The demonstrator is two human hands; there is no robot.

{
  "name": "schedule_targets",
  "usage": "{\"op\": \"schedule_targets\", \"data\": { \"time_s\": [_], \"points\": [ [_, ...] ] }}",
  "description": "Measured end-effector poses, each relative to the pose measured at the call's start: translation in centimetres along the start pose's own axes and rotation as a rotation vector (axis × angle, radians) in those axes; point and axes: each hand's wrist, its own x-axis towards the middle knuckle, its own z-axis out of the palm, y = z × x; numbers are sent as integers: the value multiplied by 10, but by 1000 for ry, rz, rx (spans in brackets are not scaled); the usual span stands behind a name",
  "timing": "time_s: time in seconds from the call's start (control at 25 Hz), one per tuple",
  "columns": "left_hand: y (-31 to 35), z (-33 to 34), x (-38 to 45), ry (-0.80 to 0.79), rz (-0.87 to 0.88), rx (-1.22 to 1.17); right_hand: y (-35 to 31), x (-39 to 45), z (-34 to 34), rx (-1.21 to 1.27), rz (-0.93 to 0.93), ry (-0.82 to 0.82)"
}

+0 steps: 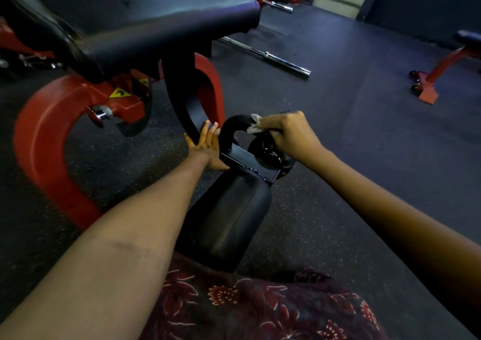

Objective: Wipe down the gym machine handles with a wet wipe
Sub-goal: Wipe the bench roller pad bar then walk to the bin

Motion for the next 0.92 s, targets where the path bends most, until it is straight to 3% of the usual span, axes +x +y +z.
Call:
{"op": "schedule_targets", "data": {
  "time_s": [0.32,0.4,0.52,0.72,0.92],
  "points": [
    [-2,-4,2,-8,-12,16,-8,120,30,-33,200,-511],
    [-1,-4,0,-16,-26,23,-2,123,35,113,318,-553],
    [1,-6,-3,-23,-31,33,8,104,22,293,362,-481],
    [2,-6,-6,-31,-31,1,25,31,-15,186,173,-260],
    [2,-7,-6,-18,-34,9,37,-21,-38,222,307,-175]
  ]
}}
